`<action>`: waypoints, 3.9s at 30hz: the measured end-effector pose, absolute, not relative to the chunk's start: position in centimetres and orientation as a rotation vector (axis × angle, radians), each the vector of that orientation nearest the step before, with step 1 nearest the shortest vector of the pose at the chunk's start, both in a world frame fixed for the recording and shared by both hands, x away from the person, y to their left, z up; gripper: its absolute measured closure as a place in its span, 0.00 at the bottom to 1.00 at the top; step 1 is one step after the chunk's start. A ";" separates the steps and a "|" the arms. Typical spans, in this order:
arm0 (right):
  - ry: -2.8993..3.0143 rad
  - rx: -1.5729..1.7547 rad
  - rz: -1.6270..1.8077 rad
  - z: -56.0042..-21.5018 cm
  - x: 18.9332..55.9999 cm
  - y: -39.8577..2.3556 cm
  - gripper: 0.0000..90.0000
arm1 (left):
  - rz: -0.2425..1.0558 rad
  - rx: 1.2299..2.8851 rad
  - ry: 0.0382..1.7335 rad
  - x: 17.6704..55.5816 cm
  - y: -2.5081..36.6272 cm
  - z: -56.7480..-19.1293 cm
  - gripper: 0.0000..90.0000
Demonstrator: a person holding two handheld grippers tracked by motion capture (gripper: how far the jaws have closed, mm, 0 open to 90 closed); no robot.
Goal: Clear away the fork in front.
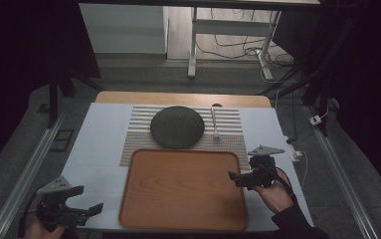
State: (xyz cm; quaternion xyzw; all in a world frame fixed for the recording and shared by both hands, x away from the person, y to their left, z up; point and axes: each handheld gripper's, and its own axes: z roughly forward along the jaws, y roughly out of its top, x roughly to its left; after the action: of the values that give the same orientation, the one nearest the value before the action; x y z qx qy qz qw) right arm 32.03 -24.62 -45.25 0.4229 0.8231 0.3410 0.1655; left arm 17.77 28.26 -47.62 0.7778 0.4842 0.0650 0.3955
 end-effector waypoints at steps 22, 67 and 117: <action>2.359 1.108 0.782 -46.2 37.1 -22.4 0.00 | 0.144 1.962 1.236 17.9 28.4 -47.7 0.00; 2.305 0.316 0.148 -49.8 42.9 -14.7 0.37 | 0.139 1.957 1.237 17.8 28.5 -47.7 0.00; 2.310 0.138 0.192 -48.5 41.1 -14.0 1.00 | 0.156 1.987 1.199 17.6 28.2 -47.6 0.00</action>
State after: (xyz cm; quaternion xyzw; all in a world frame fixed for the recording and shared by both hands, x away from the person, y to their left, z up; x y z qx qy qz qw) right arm 41.06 -13.99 -48.47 0.0543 0.9124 0.0759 0.3985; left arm 17.63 28.18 -47.60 0.7841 0.4733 0.0614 0.3967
